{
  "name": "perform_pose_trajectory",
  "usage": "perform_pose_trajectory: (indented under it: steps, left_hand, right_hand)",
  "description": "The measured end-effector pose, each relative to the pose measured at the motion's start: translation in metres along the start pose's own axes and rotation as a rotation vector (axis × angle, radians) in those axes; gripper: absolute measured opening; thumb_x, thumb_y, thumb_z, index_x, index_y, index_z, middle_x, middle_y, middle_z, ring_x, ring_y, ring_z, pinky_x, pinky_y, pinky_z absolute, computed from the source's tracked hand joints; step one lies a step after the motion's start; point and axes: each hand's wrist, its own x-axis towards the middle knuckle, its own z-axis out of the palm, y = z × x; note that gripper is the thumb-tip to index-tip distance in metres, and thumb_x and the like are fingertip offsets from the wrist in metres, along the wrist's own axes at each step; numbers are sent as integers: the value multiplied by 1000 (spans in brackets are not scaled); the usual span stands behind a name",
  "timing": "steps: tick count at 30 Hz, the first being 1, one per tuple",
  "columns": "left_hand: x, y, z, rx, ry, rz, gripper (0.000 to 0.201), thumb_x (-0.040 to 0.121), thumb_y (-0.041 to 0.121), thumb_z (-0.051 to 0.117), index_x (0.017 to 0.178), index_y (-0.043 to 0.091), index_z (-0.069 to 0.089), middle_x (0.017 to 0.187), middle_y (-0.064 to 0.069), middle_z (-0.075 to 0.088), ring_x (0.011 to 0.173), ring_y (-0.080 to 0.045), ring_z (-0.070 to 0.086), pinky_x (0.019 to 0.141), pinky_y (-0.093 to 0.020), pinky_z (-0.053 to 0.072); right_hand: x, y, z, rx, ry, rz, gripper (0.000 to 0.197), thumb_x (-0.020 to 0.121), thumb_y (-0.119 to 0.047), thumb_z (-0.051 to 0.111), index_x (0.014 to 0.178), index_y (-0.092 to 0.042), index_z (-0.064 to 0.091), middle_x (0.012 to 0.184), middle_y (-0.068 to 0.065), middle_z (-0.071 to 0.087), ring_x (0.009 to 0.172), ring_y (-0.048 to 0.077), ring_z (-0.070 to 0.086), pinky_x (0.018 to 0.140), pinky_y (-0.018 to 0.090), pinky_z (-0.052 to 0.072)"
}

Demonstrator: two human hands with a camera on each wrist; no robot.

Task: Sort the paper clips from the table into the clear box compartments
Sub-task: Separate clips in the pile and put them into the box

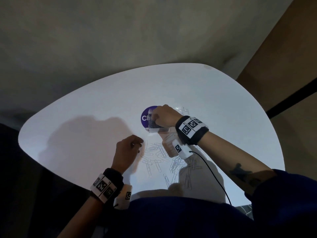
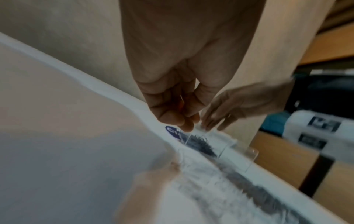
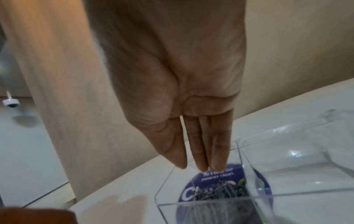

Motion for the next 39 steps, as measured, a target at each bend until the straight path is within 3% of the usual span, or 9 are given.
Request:
perform_pose_trajectory:
  steps: [6,11,16,19,25,29,31,35,39]
  left_hand:
    - [-6,-21,8,345,-103,196,22,81,6,63,102,14,66,95,-4,64,87,-21,57,78,-38,50]
    - [-10,-30,11,535,-242,230,51,78,28,71,126,19,55,119,-7,49,107,-26,46,82,-36,47]
    - [-18,-16,24,560,-429,338,73,79,47,70,139,17,41,121,-3,40,108,-17,41,76,-36,51]
    - [-22,-3,41,614,-475,389,82,74,52,73,138,12,41,124,-6,41,113,-21,41,76,-36,51]
    - [-16,10,58,560,-433,413,65,82,34,70,136,9,43,125,-8,42,117,-24,43,81,-37,52]
    - [-15,12,53,525,-411,554,52,77,39,73,121,16,56,114,-2,50,103,-19,47,74,-33,49]
    - [-15,11,53,519,-478,706,35,76,41,74,104,22,64,100,4,58,90,-15,50,74,-28,44]
    - [-20,19,56,530,-882,621,16,83,39,68,97,32,71,88,15,71,79,4,57,70,-19,39]
    - [-23,20,68,634,-883,623,31,80,47,69,105,31,64,88,10,68,85,-10,60,74,-29,43]
  right_hand:
    - [-42,24,4,225,275,-92,13,89,-11,57,85,-13,70,90,2,72,83,20,66,75,37,57]
    - [-107,64,41,134,-30,-113,11,86,-29,73,88,-19,68,91,-15,64,79,6,60,77,25,52]
    - [-134,80,89,-22,-202,-95,43,64,-36,81,80,-24,42,86,-11,51,72,13,50,65,35,45]
    - [-131,76,109,-130,-180,-147,56,59,-43,81,91,-28,38,90,-10,45,73,17,50,60,33,44]
    - [-109,71,112,-13,50,-170,34,81,-33,73,83,-22,41,81,-8,45,70,15,44,58,31,36]
    - [-116,82,104,152,140,-157,27,81,-38,74,79,-25,50,80,-12,56,72,7,50,64,31,47]
    - [-126,89,100,203,-3,-186,14,80,-34,77,76,-25,68,88,-15,68,81,4,61,74,27,51]
    - [-141,94,110,430,-469,-137,9,76,-13,82,84,-12,79,87,-7,73,86,-1,64,87,34,54]
    - [-129,91,133,342,-366,-141,19,67,-16,86,80,-19,73,97,-11,69,99,11,59,90,38,51]
